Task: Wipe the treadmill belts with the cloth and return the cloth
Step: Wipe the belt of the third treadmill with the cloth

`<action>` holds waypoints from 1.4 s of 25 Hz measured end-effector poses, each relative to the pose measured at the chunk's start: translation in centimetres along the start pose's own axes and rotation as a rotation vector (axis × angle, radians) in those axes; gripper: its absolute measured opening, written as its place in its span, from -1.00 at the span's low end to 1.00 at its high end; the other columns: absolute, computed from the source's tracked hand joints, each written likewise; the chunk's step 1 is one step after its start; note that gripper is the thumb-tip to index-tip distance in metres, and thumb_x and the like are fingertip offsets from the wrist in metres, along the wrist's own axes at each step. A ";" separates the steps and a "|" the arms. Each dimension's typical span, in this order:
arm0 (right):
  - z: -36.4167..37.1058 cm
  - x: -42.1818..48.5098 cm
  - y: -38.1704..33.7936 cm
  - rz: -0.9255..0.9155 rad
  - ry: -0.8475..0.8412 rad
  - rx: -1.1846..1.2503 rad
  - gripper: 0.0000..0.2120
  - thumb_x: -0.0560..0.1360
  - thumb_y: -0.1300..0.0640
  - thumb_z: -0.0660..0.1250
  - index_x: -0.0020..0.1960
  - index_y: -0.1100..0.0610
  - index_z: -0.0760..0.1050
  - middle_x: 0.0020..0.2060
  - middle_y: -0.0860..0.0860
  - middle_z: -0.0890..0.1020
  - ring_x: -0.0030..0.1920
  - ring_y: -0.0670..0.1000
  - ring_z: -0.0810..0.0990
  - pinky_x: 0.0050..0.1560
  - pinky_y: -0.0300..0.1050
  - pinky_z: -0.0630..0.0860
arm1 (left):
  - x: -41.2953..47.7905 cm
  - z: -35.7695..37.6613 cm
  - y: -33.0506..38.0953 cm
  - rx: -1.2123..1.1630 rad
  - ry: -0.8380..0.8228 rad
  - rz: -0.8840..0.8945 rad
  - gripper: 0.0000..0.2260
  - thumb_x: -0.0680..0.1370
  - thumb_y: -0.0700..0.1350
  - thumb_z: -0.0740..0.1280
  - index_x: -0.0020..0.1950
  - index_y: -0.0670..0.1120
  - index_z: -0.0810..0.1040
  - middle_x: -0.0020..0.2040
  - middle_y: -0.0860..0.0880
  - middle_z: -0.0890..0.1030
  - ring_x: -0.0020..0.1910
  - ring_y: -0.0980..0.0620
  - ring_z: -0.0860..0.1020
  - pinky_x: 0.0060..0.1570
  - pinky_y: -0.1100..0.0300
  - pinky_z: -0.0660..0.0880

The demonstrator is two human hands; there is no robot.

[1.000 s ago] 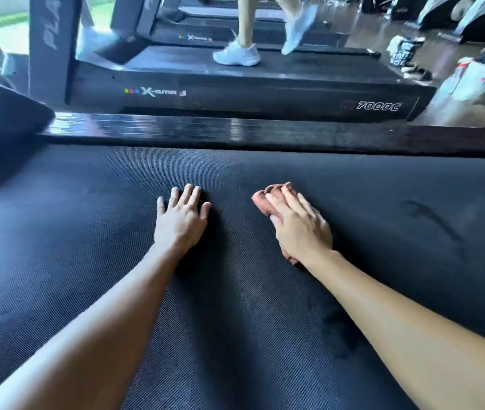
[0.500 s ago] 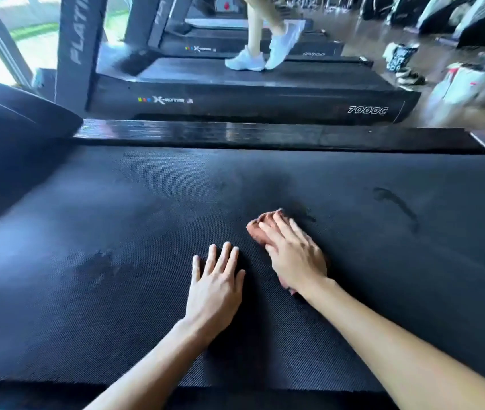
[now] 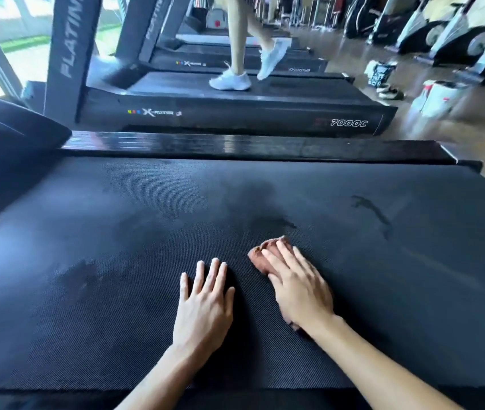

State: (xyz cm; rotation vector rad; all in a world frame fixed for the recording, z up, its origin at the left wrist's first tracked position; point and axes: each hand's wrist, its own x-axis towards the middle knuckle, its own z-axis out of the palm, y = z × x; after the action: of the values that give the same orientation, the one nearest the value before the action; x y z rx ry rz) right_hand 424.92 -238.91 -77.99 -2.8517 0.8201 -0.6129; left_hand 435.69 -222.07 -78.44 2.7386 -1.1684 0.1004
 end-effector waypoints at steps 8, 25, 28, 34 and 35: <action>-1.0 -2.3 0.6 0.044 0.017 -0.020 -0.47 0.43 0.03 0.41 0.39 -0.10 0.45 0.43 0.00 0.42 0.37 0.15 0.46 0.33 0.03 0.42 | 0.1 0.0 0.1 -0.010 -0.013 0.011 -0.42 0.57 0.15 -0.12 0.52 -0.04 0.27 0.54 0.01 0.25 0.53 -0.09 0.16 0.46 -0.16 0.10; -3.8 -6.9 1.6 0.120 0.000 -0.010 -0.50 0.46 0.01 0.33 0.41 -0.13 0.42 0.46 -0.03 0.38 0.40 0.14 0.42 0.36 0.02 0.37 | 0.2 0.0 0.1 -0.040 0.004 0.002 -0.51 0.64 0.08 -0.01 0.55 -0.03 0.21 0.56 0.01 0.18 0.55 -0.07 0.10 0.47 -0.16 0.03; -3.1 -10.9 -0.9 -0.130 0.028 -0.026 -0.49 0.44 -0.01 0.29 0.40 -0.15 0.42 0.44 -0.04 0.42 0.40 0.10 0.42 0.35 0.00 0.41 | 0.2 -0.1 0.0 -0.036 0.018 0.004 -0.52 0.63 0.08 0.02 0.54 -0.03 0.22 0.55 0.01 0.20 0.55 -0.08 0.11 0.47 -0.17 0.05; -4.6 -8.7 3.4 0.259 -0.022 0.018 -0.48 0.47 0.05 0.37 0.42 -0.13 0.41 0.48 -0.03 0.35 0.44 0.15 0.37 0.39 0.02 0.33 | 0.1 0.0 0.2 -0.059 0.016 -0.008 -0.53 0.65 0.07 0.07 0.56 -0.01 0.18 0.57 0.04 0.14 0.56 -0.04 0.05 0.49 -0.13 -0.03; -4.2 -9.8 2.2 0.161 0.004 -0.023 -0.47 0.44 0.04 0.39 0.41 -0.12 0.42 0.46 -0.02 0.38 0.42 0.15 0.39 0.36 0.02 0.36 | 0.1 -0.1 0.2 -0.063 0.018 -0.010 -0.53 0.65 0.07 0.07 0.56 -0.01 0.18 0.57 0.04 0.14 0.56 -0.04 0.05 0.49 -0.12 -0.03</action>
State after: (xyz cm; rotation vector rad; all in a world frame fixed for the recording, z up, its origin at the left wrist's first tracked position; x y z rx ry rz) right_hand 414.57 -235.60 -78.05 -2.7693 1.0513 -0.5911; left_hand 435.63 -222.24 -78.35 2.6828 -1.1338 0.0850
